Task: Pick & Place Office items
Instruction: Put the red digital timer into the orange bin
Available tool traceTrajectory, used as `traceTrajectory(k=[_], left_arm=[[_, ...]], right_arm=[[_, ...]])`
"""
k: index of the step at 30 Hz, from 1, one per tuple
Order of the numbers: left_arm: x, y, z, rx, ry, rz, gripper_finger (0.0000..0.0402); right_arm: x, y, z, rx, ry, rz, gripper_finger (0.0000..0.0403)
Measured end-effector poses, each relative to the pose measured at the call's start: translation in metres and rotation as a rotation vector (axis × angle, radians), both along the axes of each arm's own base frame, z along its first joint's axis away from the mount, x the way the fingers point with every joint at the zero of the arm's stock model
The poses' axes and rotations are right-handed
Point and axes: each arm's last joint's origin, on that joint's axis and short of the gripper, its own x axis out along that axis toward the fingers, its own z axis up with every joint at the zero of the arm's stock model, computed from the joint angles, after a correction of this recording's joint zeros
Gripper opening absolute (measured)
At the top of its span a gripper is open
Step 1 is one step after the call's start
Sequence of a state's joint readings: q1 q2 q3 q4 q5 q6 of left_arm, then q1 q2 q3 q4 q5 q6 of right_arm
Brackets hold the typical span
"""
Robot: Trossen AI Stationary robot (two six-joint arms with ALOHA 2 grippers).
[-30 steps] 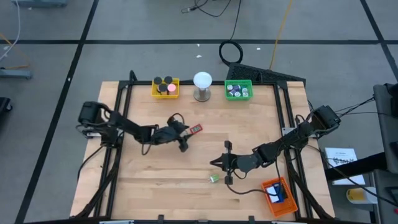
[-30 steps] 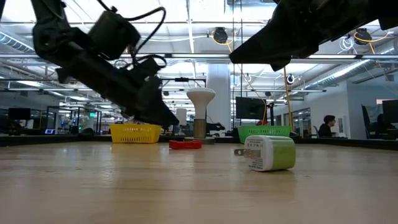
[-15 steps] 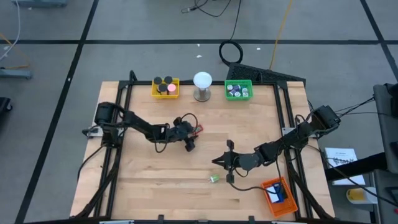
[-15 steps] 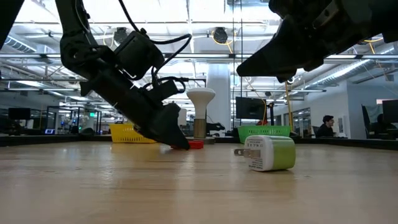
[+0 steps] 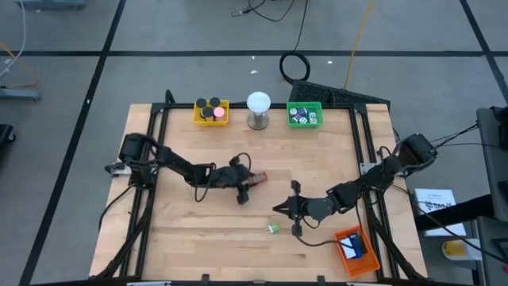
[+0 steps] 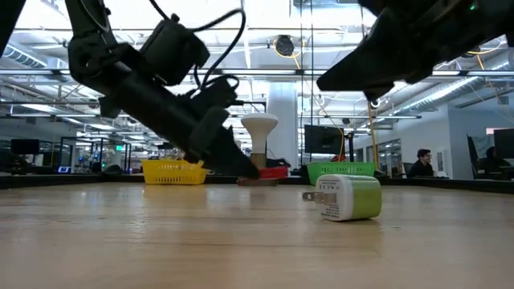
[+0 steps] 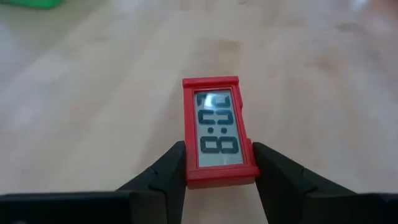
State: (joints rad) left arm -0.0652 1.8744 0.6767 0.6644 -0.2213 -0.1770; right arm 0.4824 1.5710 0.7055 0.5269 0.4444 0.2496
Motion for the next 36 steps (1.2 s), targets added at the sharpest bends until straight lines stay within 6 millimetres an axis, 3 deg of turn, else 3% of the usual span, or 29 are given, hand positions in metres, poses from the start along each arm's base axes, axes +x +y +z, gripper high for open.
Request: traceTrajectory(k=[6, 13, 15, 19, 25, 28, 31, 36], left_arm=[[0.03, -0.036, 0.014, 0.026, -0.07, -0.135, 0.0154], [0.082, -0.065, -0.009, 0.017, -0.051, -0.285, 0.0154], [0.092, -0.07, -0.018, 0.02, -0.014, -0.305, 0.0154], [0.104, -0.072, -0.017, 0.006, 0.029, -0.308, 0.0161], [0.097, -0.071, 0.0, 0.03, 0.107, -0.314, 0.0278], [0.089, -0.07, 0.012, 0.061, 0.139, -0.283, 0.0307], [0.078, -0.072, 0.017, 0.089, 0.124, -0.275, 0.0298], [0.042, -0.072, 0.021, 0.101, 0.031, -0.293, 0.0231]], right_arm=[[-0.012, 0.004, 0.015, -0.013, -0.018, -0.043, 0.0013], [-0.032, 0.009, 0.024, 0.028, 0.022, -0.117, 0.0013], [-0.035, 0.011, 0.022, 0.049, 0.043, -0.127, 0.0013], [-0.04, 0.012, 0.015, 0.074, 0.109, -0.153, 0.0013], [-0.045, 0.007, 0.007, 0.104, 0.194, -0.219, 0.0022], [-0.045, 0.004, 0.004, 0.137, 0.232, -0.219, 0.004], [-0.042, -0.001, 0.003, 0.181, 0.258, -0.227, 0.0066], [-0.036, -0.008, -0.005, 0.205, 0.314, -0.239, 0.0113]])
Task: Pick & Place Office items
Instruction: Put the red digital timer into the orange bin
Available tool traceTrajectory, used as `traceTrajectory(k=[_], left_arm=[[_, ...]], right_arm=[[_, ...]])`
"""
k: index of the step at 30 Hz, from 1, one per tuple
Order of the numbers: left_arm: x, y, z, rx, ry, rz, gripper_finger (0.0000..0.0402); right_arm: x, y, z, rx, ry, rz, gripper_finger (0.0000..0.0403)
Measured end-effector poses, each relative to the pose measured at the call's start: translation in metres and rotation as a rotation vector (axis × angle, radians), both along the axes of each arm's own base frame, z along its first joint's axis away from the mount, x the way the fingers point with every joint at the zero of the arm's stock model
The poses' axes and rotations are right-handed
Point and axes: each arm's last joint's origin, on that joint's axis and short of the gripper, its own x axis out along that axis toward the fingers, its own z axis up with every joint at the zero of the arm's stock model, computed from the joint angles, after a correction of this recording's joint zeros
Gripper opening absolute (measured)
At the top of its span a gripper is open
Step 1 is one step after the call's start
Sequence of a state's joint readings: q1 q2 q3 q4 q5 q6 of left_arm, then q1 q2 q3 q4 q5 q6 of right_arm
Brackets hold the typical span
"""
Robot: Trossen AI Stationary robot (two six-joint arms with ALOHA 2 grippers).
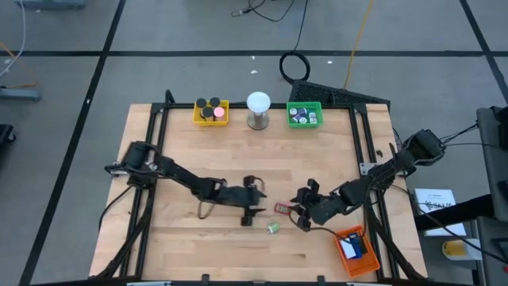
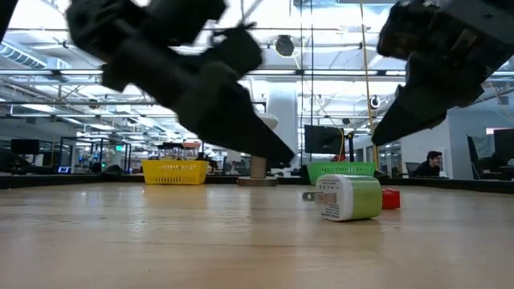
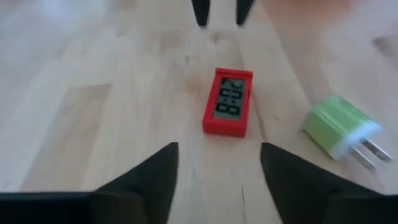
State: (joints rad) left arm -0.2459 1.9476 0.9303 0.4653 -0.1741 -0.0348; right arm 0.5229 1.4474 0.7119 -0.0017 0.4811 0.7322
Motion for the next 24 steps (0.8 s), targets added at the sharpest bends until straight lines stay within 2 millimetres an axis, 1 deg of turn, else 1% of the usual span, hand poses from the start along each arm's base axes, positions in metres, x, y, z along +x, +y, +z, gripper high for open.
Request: traceTrajectory(k=[2, 4, 6, 8, 12, 15, 20, 24], left_arm=[[-0.016, 0.002, 0.0, -0.03, -0.063, -0.006, 0.0202], [-0.035, 0.004, -0.002, -0.056, -0.109, -0.018, 0.0175], [-0.049, 0.006, -0.001, -0.087, -0.177, -0.037, 0.0153], [-0.065, 0.007, 0.0, -0.114, -0.229, -0.047, 0.0136], [-0.087, 0.011, 0.0, -0.141, -0.295, -0.054, 0.0114], [-0.098, 0.012, 0.003, -0.148, -0.31, -0.061, 0.0107], [-0.101, 0.013, 0.006, -0.15, -0.317, -0.061, 0.0108], [-0.1, 0.012, 0.006, -0.153, -0.318, -0.06, 0.0108]], right_arm=[[0.006, -0.001, -0.001, 0.02, 0.038, -0.003, 0.0132], [0.012, -0.002, 0.0, 0.002, 0.087, -0.012, 0.0147], [0.023, 0.0, 0.003, 0.004, 0.13, -0.01, 0.016], [0.03, 0.002, 0.006, -0.007, 0.19, -0.008, 0.0171], [0.046, 0.003, 0.005, -0.021, 0.322, -0.006, 0.0189], [0.058, 0.003, 0.0, -0.015, 0.404, 0.01, 0.0206], [0.076, 0.003, -0.009, 0.001, 0.474, 0.05, 0.0235], [0.083, -0.002, -0.015, -0.01, 0.502, 0.066, 0.0246]])
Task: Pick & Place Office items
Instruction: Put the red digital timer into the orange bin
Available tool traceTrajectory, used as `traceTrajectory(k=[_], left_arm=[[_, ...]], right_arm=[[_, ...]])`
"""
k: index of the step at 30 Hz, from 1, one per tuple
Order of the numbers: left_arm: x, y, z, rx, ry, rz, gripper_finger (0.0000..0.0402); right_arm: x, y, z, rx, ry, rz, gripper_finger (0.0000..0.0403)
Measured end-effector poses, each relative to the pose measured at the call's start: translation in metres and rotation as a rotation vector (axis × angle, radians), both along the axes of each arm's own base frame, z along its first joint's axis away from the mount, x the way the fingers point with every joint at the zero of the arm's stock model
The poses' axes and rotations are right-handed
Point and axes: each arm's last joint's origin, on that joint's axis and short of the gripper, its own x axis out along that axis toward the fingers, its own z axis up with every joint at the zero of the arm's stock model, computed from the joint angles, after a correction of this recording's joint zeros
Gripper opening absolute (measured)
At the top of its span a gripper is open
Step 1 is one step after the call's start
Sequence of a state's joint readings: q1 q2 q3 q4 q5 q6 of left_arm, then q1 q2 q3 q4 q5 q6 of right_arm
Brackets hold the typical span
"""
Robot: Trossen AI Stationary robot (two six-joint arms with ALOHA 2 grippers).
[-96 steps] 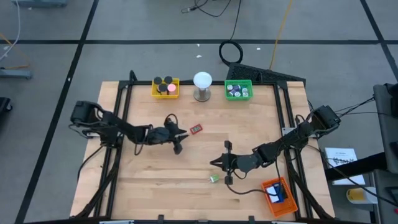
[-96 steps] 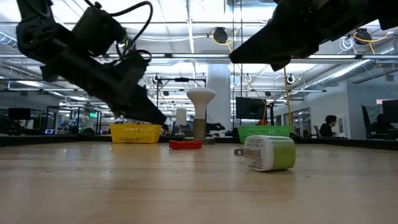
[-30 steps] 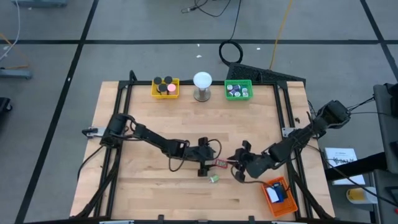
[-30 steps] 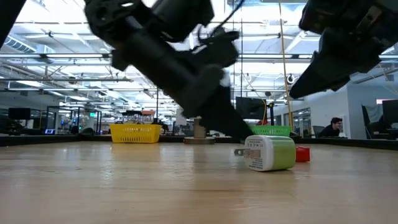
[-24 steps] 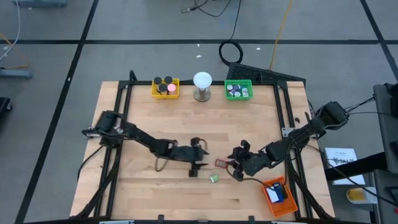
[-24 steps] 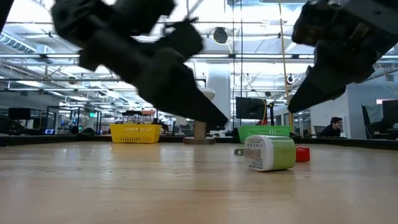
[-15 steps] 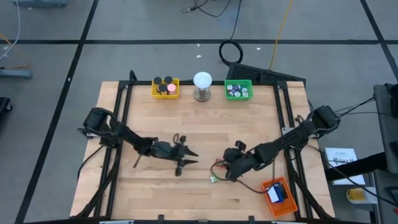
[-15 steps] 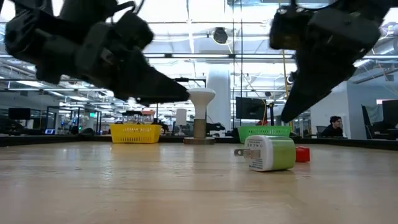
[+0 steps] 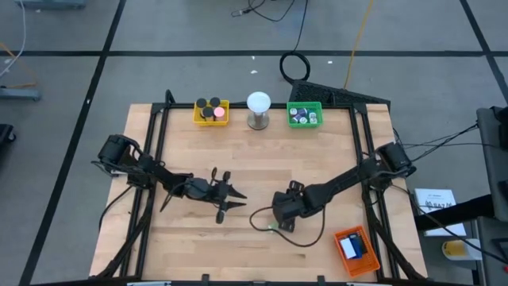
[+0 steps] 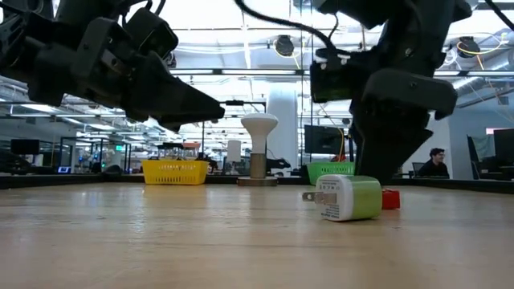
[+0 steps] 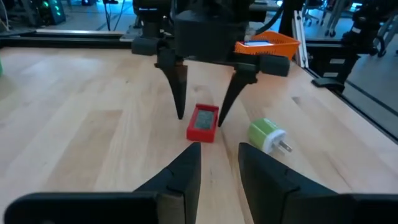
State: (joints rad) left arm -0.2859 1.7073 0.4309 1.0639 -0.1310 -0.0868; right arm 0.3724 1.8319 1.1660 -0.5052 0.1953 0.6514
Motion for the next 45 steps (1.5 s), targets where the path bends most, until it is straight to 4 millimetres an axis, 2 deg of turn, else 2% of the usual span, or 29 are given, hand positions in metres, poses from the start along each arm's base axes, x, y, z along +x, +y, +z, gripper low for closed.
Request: traceTrajectory(k=[5, 13, 19, 23, 26, 30, 37, 41, 45], left_arm=[[0.0, 0.0, -0.001, 0.005, 0.006, 0.0, 0.0108], [0.0, 0.0, -0.001, 0.005, 0.006, 0.0, 0.0108], [0.0, 0.0, -0.001, 0.006, 0.005, 0.0, 0.0108], [0.0, 0.0, -0.001, 0.006, 0.006, 0.0, 0.0108], [0.0, 0.0, -0.001, 0.006, 0.006, 0.0, 0.0108], [0.0, 0.0, -0.001, 0.006, 0.006, 0.0, 0.0108], [0.0, 0.0, -0.001, 0.006, 0.005, 0.0, 0.0108], [0.0, 0.0, -0.001, 0.006, 0.005, 0.0, 0.0108], [0.0, 0.0, -0.001, 0.006, 0.005, 0.0, 0.0108]], right_arm=[[0.002, -0.007, 0.0, 0.01, 0.013, -0.008, 0.0233], [0.003, -0.006, -0.005, 0.05, 0.034, 0.014, 0.0178], [0.004, -0.004, -0.012, 0.069, 0.062, 0.014, 0.0171], [-0.001, -0.005, -0.005, 0.098, 0.091, 0.025, 0.0157], [-0.018, 0.001, 0.011, 0.131, 0.147, 0.032, 0.0142], [-0.041, 0.017, 0.044, 0.144, 0.157, 0.032, 0.0142], [-0.09, 0.069, 0.088, 0.08, 0.253, 0.1, 0.0142], [-0.125, 0.101, 0.093, 0.053, 0.29, 0.154, 0.0142], [-0.163, 0.128, 0.092, 0.067, 0.323, 0.111, 0.0142]])
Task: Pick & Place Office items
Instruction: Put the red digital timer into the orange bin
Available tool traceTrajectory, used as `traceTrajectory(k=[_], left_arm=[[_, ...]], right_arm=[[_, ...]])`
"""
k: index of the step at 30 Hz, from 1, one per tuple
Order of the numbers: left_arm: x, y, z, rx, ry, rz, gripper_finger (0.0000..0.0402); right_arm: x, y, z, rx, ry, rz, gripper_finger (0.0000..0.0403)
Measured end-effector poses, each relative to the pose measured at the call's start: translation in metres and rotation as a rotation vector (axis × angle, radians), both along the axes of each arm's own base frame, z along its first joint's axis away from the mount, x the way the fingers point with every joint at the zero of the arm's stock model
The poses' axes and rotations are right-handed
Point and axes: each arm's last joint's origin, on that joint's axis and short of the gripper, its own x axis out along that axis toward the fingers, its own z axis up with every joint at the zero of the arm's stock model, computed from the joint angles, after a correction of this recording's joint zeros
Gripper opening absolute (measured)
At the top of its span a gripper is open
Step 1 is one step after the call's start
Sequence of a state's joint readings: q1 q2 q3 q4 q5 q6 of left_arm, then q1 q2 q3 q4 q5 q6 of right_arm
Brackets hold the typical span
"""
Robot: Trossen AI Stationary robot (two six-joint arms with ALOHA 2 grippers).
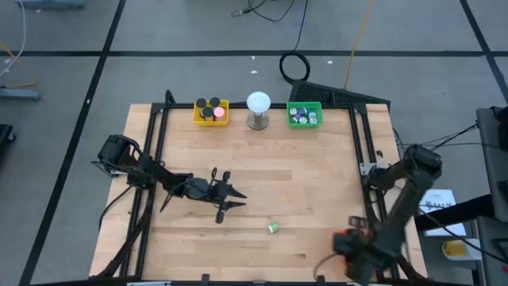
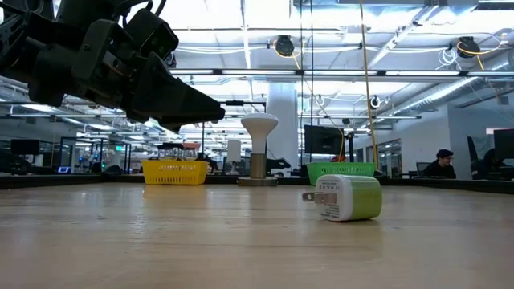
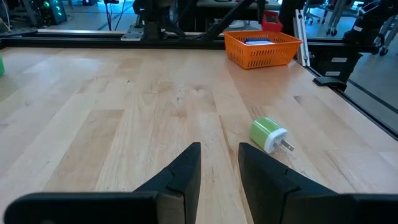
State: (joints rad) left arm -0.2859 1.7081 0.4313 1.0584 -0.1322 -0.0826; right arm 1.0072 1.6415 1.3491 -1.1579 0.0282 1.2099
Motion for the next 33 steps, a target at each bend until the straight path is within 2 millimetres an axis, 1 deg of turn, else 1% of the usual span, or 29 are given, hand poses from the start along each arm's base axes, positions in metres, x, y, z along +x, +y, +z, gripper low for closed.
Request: traceTrajectory(k=[4, 7, 9, 14, 17, 24, 31, 33], left_arm=[[0.0, 0.0, 0.0, 0.0, 0.0, 0.0, 0.0108], [0.0, 0.0, 0.0, 0.0, 0.0, 0.0, 0.0108], [0.0, 0.0, 0.0, 0.0, 0.0, 0.0, 0.0108], [0.0, 0.0, 0.0, 0.0, 0.0, 0.0, 0.0108], [0.0, 0.0, 0.0, 0.0, 0.0, 0.0, 0.0108], [0.0, 0.0, 0.0, 0.0, 0.0, 0.001, 0.0108], [0.0, 0.0, 0.0, 0.0, 0.0, 0.0, 0.0108], [0.0, 0.0, 0.0, 0.0, 0.0, 0.0, 0.0108]], right_arm=[[-0.03, 0.018, -0.005, 0.004, 0.079, -0.043, 0.0142], [-0.043, 0.026, -0.013, -0.01, 0.161, -0.046, 0.0142], [-0.047, 0.031, -0.018, -0.019, 0.189, -0.039, 0.0142], [-0.045, 0.038, -0.033, -0.036, 0.23, 0.008, 0.0142], [-0.044, 0.042, -0.038, -0.017, 0.272, 0.021, 0.015], [-0.044, 0.044, -0.039, 0.006, 0.295, -0.013, 0.0155], [-0.043, 0.043, -0.039, -0.004, 0.297, -0.069, 0.0193], [-0.042, 0.043, -0.039, 0.001, 0.296, -0.073, 0.0197]])
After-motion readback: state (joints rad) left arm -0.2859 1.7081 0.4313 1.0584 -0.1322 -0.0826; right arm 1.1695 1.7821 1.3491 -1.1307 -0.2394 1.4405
